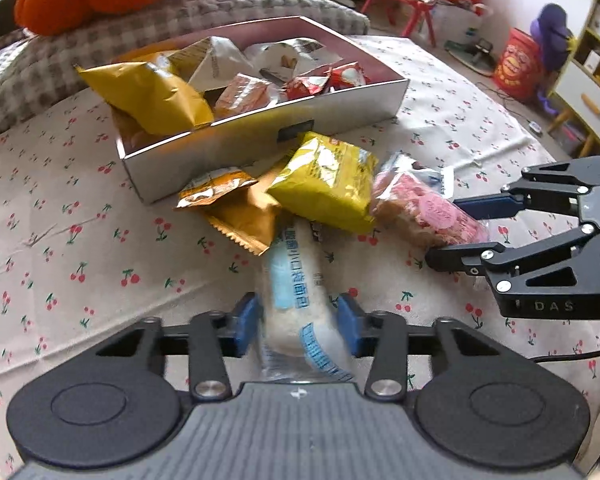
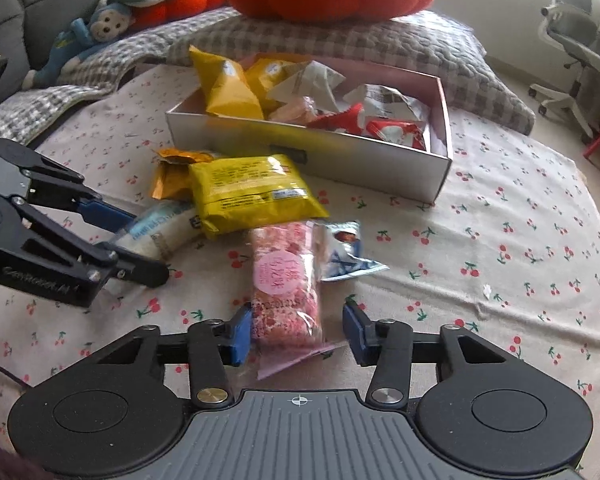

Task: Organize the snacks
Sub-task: 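Grasp white milk-bread packet with left tool while right tool grasps pink rice-cake bar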

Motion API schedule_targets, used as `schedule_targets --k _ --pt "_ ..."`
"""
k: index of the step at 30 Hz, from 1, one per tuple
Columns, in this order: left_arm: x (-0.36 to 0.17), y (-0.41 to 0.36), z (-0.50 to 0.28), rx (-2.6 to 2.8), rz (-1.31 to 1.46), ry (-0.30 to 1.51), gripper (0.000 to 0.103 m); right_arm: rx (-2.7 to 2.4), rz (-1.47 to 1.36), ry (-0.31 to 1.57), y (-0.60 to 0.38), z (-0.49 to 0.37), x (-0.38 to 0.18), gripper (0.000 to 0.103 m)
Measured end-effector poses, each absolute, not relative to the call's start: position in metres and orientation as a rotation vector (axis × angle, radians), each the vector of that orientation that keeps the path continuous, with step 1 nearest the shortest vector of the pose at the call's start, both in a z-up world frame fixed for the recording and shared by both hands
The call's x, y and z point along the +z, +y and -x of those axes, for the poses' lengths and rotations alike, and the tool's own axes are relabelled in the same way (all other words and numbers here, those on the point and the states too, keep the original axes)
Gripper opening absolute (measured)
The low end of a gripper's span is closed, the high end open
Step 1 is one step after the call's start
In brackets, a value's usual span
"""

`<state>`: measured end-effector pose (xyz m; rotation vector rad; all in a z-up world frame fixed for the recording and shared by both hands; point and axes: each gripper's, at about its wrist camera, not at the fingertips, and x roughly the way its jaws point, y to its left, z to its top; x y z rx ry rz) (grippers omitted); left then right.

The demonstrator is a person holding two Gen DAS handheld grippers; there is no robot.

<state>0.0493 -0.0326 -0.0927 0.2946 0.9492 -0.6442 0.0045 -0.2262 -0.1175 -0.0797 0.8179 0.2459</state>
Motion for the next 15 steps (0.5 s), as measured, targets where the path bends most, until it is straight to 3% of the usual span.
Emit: schedule_targets --k 10,15 --pt "-0.094 -0.013 -0.026 -0.615 -0.298 0.944 0.033 0.320 0.093 0.855 -0.225 0.018 -0.115 0.043" --pt "-0.096 -0.008 -0.016 -0.632 -0.315 0.900 0.036 0.307 0.082 0.838 -0.227 0.023 -0.117 0.047"
